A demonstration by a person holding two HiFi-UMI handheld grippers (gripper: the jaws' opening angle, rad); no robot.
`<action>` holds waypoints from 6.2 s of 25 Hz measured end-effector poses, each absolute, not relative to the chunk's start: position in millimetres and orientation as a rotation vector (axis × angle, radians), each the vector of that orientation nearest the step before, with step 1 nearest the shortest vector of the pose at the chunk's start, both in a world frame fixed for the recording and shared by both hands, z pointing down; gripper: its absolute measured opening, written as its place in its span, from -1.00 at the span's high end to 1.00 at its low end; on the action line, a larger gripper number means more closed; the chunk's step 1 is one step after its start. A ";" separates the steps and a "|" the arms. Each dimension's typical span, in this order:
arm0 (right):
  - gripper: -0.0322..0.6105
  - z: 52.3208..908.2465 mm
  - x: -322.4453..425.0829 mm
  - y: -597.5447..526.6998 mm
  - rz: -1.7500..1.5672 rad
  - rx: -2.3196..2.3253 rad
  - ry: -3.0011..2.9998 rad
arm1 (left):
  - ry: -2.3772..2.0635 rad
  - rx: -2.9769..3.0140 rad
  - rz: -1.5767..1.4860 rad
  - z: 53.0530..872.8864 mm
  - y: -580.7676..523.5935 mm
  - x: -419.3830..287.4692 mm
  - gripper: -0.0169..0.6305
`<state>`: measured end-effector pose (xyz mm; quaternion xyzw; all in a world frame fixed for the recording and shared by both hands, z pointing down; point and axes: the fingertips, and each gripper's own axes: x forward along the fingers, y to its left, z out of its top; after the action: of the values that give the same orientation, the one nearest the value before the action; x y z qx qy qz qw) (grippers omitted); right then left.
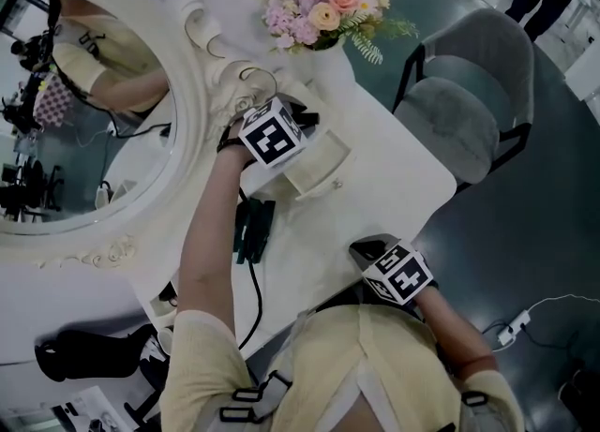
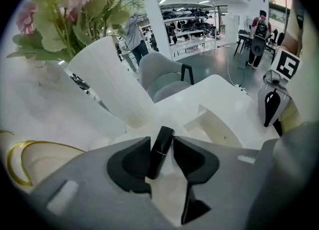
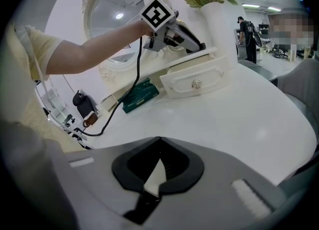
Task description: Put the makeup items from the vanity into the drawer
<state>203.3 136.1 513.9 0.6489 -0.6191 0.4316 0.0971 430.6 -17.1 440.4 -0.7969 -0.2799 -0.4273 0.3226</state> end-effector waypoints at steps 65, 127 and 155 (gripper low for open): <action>0.89 483.7 25.4 -31.4 0.889 1.125 -2.228 | 0.310 -2.369 -1.082 329.4 -206.0 31.8 0.61; 0.89 498.5 -21.6 -45.6 0.861 0.825 -2.267 | 0.024 -2.265 -1.838 486.7 -245.3 -148.8 0.63; 0.90 495.7 -16.2 -46.8 0.857 0.861 -2.261 | 0.121 -2.467 -1.657 458.3 -230.5 -132.3 0.65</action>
<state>-16.2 -46.8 495.7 0.3218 -0.8447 0.3203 0.2833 -132.3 -230.5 458.3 -0.8266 0.0407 -0.5551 0.0835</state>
